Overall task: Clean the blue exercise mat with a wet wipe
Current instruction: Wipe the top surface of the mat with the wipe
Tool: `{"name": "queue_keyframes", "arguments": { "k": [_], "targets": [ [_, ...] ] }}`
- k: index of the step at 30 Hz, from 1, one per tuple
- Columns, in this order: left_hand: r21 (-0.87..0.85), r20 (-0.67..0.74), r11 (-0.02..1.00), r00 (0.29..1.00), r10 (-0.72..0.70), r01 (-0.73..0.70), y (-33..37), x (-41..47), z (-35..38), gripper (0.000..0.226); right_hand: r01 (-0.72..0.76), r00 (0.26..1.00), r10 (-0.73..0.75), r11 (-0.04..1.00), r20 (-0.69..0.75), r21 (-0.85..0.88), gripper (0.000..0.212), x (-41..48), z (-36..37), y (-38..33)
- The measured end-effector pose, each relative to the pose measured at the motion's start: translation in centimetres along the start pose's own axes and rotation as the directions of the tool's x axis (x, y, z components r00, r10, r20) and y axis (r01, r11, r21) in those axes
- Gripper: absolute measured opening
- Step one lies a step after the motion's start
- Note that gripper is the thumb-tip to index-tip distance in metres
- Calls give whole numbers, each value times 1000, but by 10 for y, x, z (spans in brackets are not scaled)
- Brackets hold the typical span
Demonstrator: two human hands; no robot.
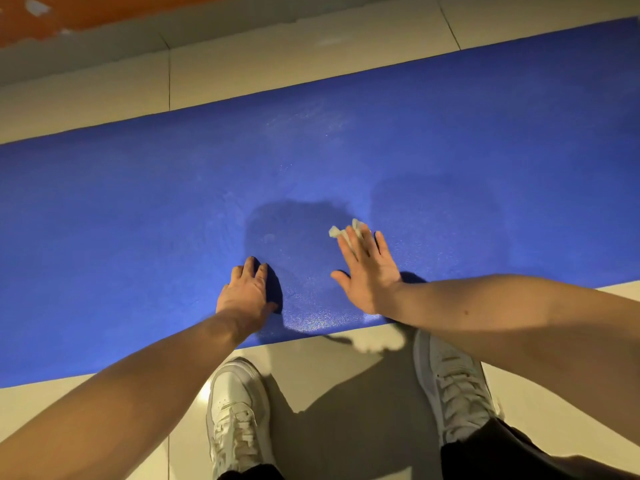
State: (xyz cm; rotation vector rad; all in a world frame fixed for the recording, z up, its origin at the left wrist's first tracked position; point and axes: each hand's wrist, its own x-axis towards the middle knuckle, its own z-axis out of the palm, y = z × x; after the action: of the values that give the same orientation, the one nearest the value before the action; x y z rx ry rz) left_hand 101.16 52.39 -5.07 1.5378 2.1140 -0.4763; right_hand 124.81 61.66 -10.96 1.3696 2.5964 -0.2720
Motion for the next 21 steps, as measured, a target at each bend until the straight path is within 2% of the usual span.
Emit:
{"name": "queue_keyframes", "arguments": {
  "k": [2,4,5,7,9,12,15,18,21],
  "targets": [
    [17,7,1000,1000,3,-3,0,-1,0,88,-29,1000,29,999,-1,-26,88,-3,2,-15],
    [17,10,1000,1000,4,-4,0,-1,0,86,104,995,-104,994,0,-29,89,-19,6,-41],
    [11,10,1000,1000,4,-4,0,-1,0,85,217,976,-216,976,30,-12,88,-30,7,-53],
    [9,2,1000,1000,9,-9,0,-3,2,82,412,906,-406,911,122,-27,87,-49,11,-72],
    [17,0,1000,1000,14,-14,2,-5,5,81,486,862,-473,873,182,-32,88,-60,16,-77],
    [29,7,999,1000,21,-21,4,-7,7,84,532,846,-521,839,114,-114,82,-65,17,-55],
    [36,15,999,999,33,-33,7,-7,6,89,363,932,-361,921,42,-142,80,-63,15,-15],
    [53,16,997,999,48,-49,9,-7,7,88,111,994,-112,986,7,124,83,-61,10,17],
    [79,26,995,998,65,-67,11,-8,9,87,-112,993,120,951,-11,288,87,-65,5,12]
  ]
}}
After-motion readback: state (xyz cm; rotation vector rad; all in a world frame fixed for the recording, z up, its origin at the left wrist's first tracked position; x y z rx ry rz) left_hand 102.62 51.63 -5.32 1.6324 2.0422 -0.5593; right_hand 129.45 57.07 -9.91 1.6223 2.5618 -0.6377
